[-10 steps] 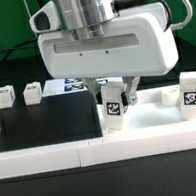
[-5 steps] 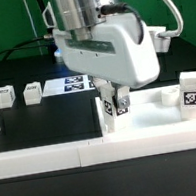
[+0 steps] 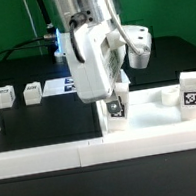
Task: Assemble square table
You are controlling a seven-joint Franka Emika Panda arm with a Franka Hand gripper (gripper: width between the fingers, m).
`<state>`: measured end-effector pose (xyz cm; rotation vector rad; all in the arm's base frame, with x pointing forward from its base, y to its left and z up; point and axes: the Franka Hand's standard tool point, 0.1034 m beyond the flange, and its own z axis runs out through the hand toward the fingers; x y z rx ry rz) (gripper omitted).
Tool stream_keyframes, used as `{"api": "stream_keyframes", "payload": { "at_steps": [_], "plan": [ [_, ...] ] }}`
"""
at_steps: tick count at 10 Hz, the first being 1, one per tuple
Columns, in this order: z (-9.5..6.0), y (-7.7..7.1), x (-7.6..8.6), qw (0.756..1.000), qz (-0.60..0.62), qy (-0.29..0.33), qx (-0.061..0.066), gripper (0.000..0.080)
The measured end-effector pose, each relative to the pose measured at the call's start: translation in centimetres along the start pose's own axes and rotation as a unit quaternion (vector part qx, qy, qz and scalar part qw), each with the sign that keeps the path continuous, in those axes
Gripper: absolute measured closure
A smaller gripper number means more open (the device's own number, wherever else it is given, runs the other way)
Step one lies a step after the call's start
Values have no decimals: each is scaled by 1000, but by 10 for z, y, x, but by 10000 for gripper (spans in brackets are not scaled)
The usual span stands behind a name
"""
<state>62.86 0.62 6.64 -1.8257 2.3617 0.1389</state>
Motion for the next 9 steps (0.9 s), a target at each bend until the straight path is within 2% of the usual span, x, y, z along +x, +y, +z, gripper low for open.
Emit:
{"api": "stream_keyframes", "payload": {
  "at_steps": [1, 2, 3, 4, 7, 8, 9],
  "plan": [
    [0, 0, 0, 999, -32, 2, 0, 431],
    [1, 2, -2, 994, -107, 11, -3, 250],
    [2, 2, 0, 983, -183, 21, -1, 181],
    [3, 2, 0, 963, -270, 26, -4, 181],
    [3, 2, 1, 931, -365, 25, -7, 151],
    [3, 2, 1, 912, -409, 26, -8, 151],
    [2, 0, 1, 845, -534, 36, -13, 151]
  ]
}}
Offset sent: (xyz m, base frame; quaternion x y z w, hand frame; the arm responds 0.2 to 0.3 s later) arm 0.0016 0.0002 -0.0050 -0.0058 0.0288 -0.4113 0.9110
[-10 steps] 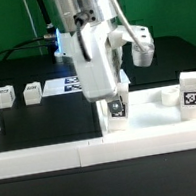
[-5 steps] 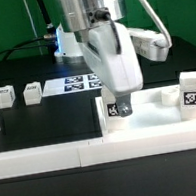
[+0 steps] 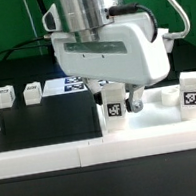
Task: Assemble square table
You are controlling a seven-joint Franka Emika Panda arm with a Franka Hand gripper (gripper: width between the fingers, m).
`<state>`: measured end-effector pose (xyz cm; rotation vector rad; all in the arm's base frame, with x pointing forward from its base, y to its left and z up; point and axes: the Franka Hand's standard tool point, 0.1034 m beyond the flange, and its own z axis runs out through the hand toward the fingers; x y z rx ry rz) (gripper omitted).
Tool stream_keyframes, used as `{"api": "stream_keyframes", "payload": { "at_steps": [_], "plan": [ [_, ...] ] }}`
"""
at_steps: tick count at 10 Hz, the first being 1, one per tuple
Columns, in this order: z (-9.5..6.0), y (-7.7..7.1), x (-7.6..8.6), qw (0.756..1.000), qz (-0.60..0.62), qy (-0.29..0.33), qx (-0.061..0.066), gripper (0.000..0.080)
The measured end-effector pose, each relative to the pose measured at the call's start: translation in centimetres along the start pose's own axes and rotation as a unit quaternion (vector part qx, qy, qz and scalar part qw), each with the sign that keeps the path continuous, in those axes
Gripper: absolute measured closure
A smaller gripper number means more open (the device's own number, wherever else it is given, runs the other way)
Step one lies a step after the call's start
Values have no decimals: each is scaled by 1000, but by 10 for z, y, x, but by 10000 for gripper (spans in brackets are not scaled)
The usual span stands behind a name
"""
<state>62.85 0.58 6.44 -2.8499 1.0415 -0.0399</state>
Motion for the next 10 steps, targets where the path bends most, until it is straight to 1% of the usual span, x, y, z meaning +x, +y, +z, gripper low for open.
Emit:
{"api": "stream_keyframes", "payload": {
  "at_steps": [1, 2, 3, 4, 5, 6, 9, 10],
  "plan": [
    [0, -3, 0, 997, -75, 5, 2, 151],
    [0, -3, -1, 999, -38, 4, 4, 151],
    [0, -3, 0, 999, -33, 4, 4, 263],
    [0, -3, 0, 1000, -30, 4, 4, 263],
    [2, 1, -1, 1000, -5, 1, 1, 452],
    [2, 4, -1, 1000, 28, -1, -1, 509],
    [2, 4, 0, 991, 133, -2, -1, 509],
    [1, 6, 2, 974, 228, -10, 4, 509]
  ]
}}
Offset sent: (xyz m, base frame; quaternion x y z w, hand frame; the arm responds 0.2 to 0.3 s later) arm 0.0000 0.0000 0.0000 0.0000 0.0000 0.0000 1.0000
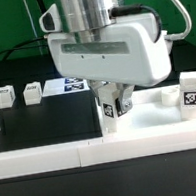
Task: Assemble square table
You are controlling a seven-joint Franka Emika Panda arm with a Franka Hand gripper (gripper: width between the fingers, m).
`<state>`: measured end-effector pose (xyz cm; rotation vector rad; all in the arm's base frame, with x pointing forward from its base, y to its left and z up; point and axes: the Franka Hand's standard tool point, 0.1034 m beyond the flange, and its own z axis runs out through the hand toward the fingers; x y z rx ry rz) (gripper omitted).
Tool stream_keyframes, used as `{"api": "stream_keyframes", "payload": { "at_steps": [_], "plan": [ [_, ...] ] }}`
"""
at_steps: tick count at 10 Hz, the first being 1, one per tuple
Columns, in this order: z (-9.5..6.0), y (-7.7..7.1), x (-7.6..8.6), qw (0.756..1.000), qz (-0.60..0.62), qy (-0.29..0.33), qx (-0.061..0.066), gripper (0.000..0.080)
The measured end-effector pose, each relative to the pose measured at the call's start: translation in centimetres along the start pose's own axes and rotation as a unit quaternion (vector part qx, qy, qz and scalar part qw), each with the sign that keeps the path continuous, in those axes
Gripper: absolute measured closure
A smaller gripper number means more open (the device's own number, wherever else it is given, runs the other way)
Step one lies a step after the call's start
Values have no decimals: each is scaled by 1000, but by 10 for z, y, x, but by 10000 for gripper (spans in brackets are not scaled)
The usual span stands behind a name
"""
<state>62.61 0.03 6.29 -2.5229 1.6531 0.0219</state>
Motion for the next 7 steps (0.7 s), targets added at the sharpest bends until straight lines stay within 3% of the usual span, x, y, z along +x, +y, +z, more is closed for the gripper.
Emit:
{"api": "stream_keyframes", "payload": {
  "at_steps": [3, 6, 7],
  "plan": [
    [2, 2, 1, 974, 224, -29, 17, 509],
    [3, -1, -2, 933, 356, -34, 22, 509],
    [3, -1, -2, 930, 364, -34, 21, 453]
  ]
}}
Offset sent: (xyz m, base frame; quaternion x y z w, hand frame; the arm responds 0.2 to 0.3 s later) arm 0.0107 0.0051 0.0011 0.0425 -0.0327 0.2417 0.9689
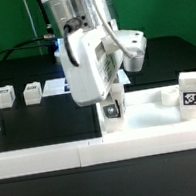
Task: Assemble square table
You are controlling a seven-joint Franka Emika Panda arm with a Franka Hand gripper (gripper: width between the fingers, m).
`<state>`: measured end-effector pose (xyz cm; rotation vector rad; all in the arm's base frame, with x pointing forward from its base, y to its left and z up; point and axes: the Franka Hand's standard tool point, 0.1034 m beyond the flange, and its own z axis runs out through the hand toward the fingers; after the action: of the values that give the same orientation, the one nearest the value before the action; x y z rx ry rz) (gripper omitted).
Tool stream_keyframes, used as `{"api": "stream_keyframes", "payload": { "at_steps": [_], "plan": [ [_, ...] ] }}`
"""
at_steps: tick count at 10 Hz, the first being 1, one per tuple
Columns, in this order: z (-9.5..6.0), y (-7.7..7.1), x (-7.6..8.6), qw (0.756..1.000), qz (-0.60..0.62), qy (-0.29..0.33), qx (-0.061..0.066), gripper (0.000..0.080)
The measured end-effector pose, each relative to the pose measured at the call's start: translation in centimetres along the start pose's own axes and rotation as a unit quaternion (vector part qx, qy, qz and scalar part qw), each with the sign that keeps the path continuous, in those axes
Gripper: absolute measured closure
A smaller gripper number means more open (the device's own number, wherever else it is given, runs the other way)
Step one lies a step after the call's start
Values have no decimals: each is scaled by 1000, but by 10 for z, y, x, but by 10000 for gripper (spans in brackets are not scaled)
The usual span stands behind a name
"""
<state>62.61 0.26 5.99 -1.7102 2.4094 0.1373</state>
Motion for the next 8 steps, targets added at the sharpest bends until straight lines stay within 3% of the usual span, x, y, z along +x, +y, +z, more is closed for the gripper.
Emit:
{"api": "stream_keyframes", "payload": {
  "at_steps": [1, 2, 3, 5, 8],
  "plan": [
    [0, 0, 0, 1000, -11, 1, 0, 317],
    [0, 0, 0, 999, -42, 1, 2, 317],
    [-1, -3, -3, 994, -110, 5, 17, 187],
    [-2, -4, -5, 959, -282, 14, 32, 161],
    [-1, -2, -5, 922, -386, 17, 28, 151]
  ]
}}
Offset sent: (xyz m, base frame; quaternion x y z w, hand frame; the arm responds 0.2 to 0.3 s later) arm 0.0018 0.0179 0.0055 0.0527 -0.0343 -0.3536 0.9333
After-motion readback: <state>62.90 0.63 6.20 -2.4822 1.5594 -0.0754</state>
